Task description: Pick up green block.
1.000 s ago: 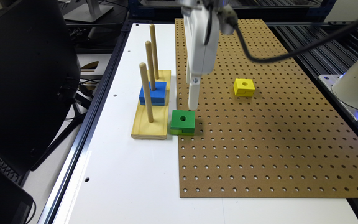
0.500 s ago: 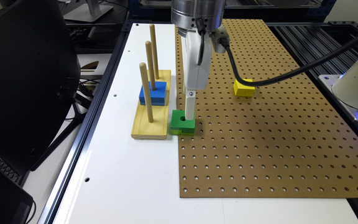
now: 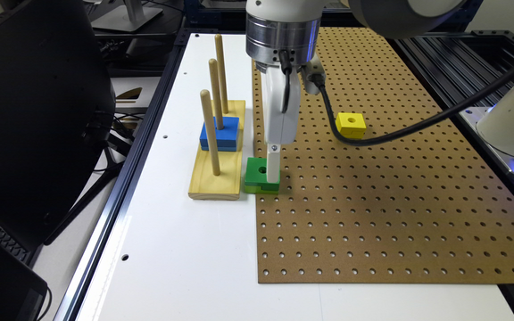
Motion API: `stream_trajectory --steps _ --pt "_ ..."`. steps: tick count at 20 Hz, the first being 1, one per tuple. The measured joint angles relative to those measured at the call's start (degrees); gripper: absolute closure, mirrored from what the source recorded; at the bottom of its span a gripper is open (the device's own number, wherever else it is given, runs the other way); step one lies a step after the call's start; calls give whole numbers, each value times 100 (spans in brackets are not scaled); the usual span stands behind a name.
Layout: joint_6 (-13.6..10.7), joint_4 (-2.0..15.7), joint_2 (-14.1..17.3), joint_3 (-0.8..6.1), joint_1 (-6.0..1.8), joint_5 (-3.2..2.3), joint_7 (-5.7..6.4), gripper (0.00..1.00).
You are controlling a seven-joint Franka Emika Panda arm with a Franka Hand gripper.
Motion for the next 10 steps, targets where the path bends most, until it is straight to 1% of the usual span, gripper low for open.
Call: stream_trajectory --steps 10 --pt "0 46 0 2 3 0 0 0"
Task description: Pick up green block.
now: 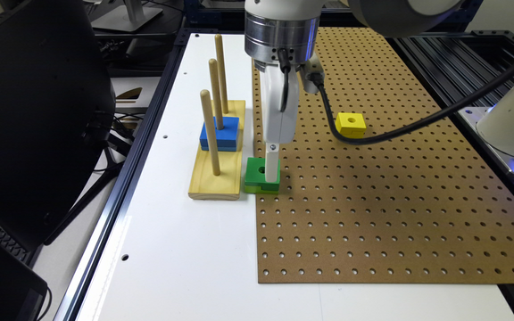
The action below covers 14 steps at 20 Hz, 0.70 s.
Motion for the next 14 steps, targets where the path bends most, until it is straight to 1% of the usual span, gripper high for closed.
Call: stream_trajectory --steps 7,9,10,12,13,14 --pt "0 22 2 2 4 0 0 0" --pt "28 23 69 2 4 0 0 0" --pt "89 24 139 2 4 -3 0 0" --pt "319 30 369 2 4 -10 0 0" --pt "425 48 483 2 4 -14 0 0" --pt "482 80 568 2 4 -17 0 0"
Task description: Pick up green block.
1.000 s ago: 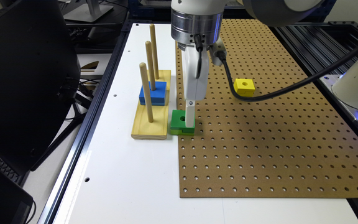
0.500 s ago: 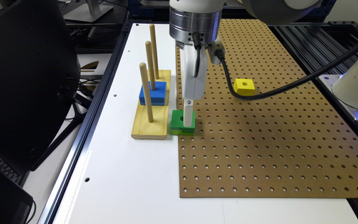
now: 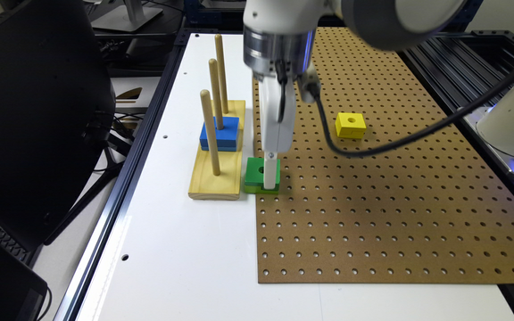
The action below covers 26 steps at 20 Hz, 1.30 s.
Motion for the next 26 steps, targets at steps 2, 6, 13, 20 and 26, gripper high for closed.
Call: stream_trajectory --steps 2,6,13,20,26 --pt "29 112 134 -1 0 -3 0 0" --pt "21 206 181 0 3 -3 0 0" --pt "21 233 182 0 24 -3 0 0" --pt "33 244 230 0 25 -5 0 0" --pt "33 242 229 -1 21 -3 0 100"
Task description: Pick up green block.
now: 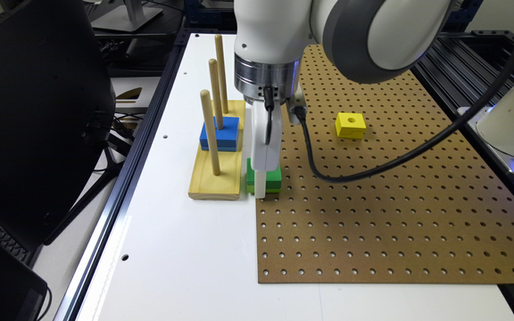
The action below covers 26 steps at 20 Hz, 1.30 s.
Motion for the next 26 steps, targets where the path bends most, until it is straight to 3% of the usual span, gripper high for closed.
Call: stream_trajectory --steps 10,15,22,26 --pt "-121 -5 -84 -24 -4 -4 0 100" --pt "-149 -6 -132 -1 14 -4 5 100" --pt "-888 -15 -839 26 28 -3 49 100" --pt "-955 -21 -918 30 28 -3 53 100"
